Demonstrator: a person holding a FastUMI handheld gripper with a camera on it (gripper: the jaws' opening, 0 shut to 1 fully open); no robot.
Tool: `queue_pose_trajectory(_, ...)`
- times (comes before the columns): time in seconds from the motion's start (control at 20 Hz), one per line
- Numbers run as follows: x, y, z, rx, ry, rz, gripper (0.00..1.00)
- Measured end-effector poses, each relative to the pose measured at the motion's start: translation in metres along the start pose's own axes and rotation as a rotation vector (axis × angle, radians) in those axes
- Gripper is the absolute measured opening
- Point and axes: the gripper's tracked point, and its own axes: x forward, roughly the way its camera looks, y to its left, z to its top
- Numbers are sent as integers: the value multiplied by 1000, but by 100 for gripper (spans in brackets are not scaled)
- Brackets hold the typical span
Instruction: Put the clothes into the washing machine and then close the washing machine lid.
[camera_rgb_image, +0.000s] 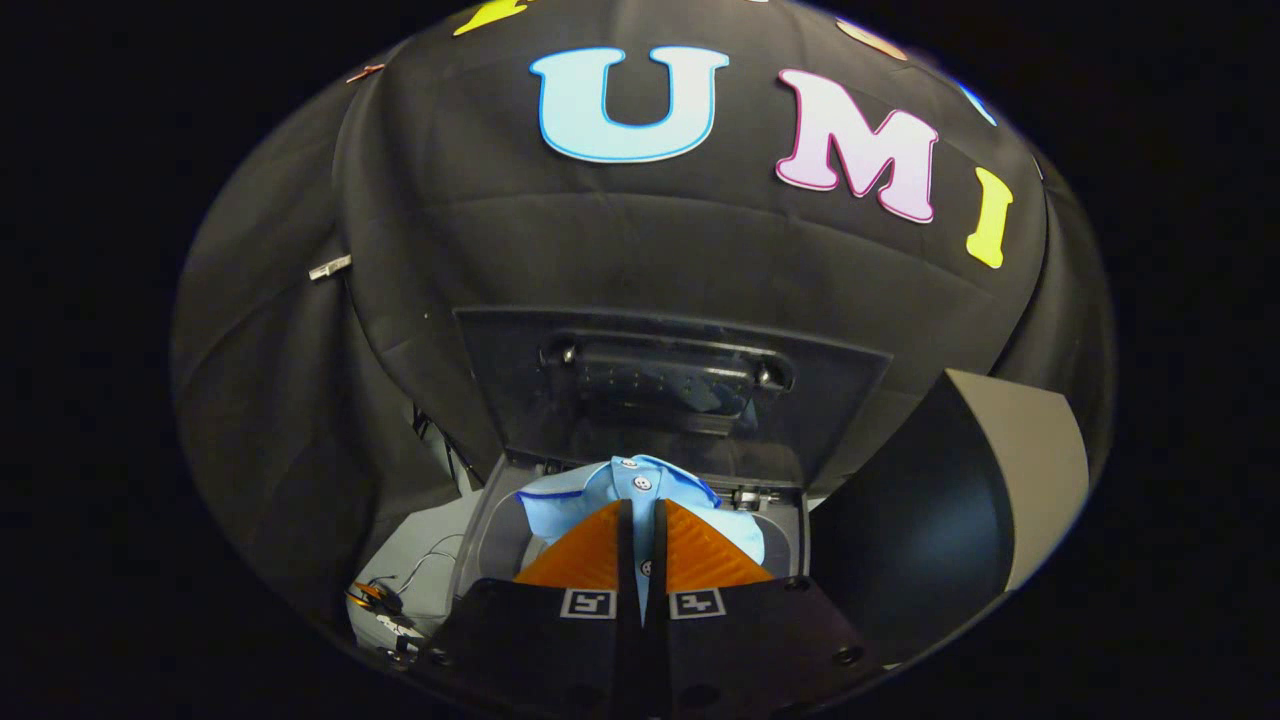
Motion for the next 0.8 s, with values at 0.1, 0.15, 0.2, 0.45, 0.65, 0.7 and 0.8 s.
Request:
queue_pose_trajectory(0.1, 22, 1, -21, 0, 30, -7, 5)
queue_pose_trajectory(0.15, 33, 1, -31, 2, 44, -11, 5)
queue_pose_trajectory(0.2, 45, 0, -43, 5, 61, -16, 5)
queue_pose_trajectory(0.45, 97, -2, -94, 11, 136, -32, 5)
queue_pose_trajectory(0.65, 130, 2, -130, 25, 176, -35, 5)
queue_pose_trajectory(0.7, 137, 5, -139, 27, 188, -28, 5)
queue_pose_trajectory(0.8, 150, 6, -154, 24, 208, -33, 5)
